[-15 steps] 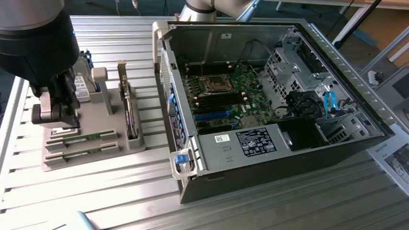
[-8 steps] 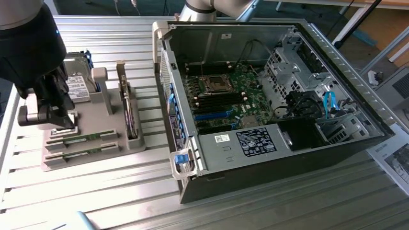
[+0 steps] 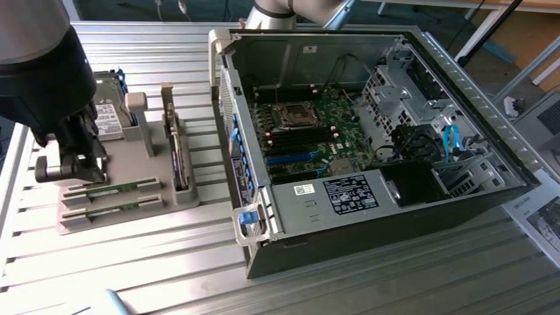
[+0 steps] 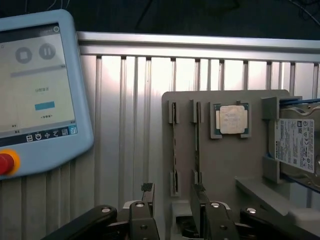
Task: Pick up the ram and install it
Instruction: 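Pick up the ram and move it above insertion slot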
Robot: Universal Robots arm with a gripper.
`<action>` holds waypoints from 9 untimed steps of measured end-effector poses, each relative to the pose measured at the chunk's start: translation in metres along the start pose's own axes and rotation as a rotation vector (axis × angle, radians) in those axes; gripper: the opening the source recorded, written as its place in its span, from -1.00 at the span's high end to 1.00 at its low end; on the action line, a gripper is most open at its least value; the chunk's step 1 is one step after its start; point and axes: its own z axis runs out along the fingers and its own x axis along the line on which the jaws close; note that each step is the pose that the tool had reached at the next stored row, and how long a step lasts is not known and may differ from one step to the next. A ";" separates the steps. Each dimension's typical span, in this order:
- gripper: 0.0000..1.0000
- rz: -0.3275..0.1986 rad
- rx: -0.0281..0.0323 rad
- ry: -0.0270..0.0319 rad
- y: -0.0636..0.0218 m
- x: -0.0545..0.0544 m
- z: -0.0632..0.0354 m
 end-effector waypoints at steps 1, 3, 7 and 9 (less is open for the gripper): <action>0.15 0.000 0.0000 0.0000 0.0000 0.000 0.0037; 0.15 0.000 0.0000 0.0000 0.0001 0.000 0.0095; 0.15 0.000 0.0000 -0.0001 0.0003 -0.002 0.0180; 0.15 0.000 0.0000 0.0000 0.0004 -0.002 0.0215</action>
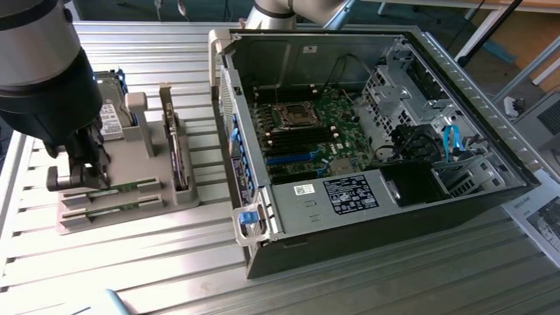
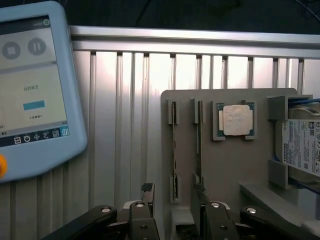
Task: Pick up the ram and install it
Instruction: 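Pick up the ram and move it above insertion slot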
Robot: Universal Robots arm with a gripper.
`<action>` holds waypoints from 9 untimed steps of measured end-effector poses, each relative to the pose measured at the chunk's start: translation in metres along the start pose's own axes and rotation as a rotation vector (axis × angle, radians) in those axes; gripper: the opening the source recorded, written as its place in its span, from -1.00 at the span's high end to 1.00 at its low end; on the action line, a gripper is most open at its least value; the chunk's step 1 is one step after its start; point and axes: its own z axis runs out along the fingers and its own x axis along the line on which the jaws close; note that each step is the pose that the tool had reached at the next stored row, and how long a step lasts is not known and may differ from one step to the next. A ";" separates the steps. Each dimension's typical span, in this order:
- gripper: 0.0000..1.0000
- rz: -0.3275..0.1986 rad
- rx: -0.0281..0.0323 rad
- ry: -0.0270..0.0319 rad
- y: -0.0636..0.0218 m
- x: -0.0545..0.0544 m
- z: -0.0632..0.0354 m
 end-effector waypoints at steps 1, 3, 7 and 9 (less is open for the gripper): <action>0.15 0.000 0.0000 0.0000 0.0001 0.000 0.0019; 0.15 0.000 0.0000 0.0000 0.0002 0.000 0.0056; 0.15 0.000 0.0000 0.0000 0.0003 0.000 0.0137; 0.15 0.000 0.0000 0.0000 0.0003 0.000 0.0174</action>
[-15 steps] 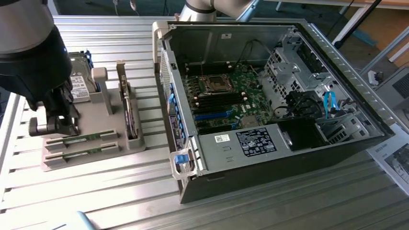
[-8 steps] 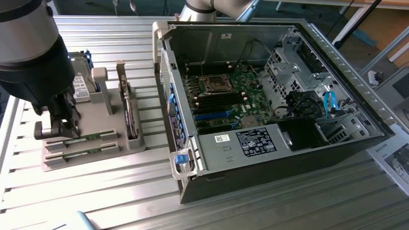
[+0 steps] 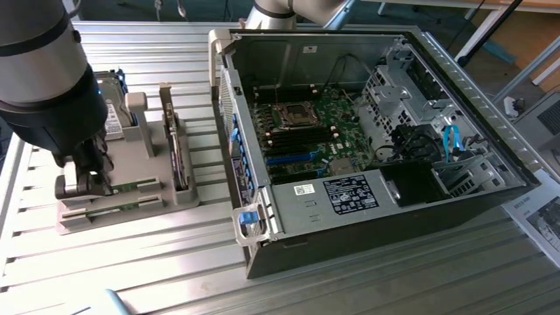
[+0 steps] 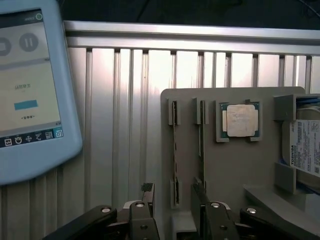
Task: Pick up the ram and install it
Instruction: 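Pick up the ram and move it above insertion slot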
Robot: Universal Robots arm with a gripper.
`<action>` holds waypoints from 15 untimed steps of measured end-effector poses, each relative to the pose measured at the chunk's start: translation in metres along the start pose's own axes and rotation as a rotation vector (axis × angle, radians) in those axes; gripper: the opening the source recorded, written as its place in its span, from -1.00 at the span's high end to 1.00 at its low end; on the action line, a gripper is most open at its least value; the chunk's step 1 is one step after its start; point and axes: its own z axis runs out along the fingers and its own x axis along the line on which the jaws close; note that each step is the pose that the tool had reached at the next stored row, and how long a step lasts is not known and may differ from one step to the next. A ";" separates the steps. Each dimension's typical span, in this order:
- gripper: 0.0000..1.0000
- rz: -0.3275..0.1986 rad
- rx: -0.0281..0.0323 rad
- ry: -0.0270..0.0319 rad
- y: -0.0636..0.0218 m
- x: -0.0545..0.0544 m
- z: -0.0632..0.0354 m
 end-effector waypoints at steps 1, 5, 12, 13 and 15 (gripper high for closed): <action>0.15 0.000 0.0000 0.0000 0.0000 0.000 0.0030; 0.15 0.000 0.0000 0.0001 0.0000 0.000 0.0127; 0.15 0.000 0.0000 0.0000 0.0000 0.001 0.0292; 0.15 0.000 0.0001 0.0000 0.0000 0.001 0.0327; 0.15 0.000 0.0000 0.0000 0.0000 0.001 0.0382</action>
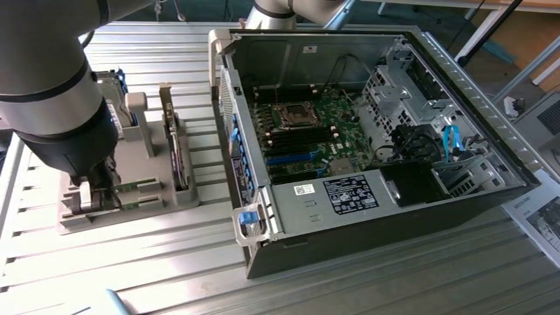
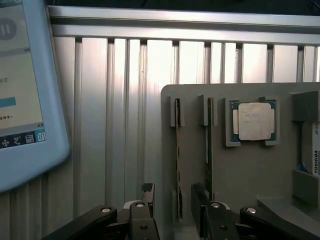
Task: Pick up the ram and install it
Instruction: 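Pick up the ram and move it above insertion slot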
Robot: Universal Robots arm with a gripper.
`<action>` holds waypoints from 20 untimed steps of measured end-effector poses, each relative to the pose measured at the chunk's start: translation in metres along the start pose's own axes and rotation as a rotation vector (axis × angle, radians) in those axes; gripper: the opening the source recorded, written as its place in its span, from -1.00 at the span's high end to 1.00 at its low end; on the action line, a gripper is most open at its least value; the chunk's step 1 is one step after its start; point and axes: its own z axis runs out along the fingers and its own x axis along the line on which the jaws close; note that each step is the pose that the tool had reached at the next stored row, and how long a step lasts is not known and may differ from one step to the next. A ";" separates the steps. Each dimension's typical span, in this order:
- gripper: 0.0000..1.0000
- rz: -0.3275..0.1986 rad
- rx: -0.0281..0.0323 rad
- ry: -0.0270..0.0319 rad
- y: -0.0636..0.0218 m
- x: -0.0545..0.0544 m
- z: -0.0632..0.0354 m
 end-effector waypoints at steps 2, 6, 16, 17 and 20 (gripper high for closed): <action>0.15 0.000 0.0000 0.0001 0.0000 0.000 0.0046; 0.15 0.000 0.0000 0.0000 0.0000 0.000 0.0172; 0.15 0.000 0.0001 0.0000 0.0010 0.001 0.0418; 0.15 0.000 0.0000 0.0000 0.0015 0.001 0.0437; 0.15 0.000 0.0001 -0.0002 0.0030 0.001 0.0538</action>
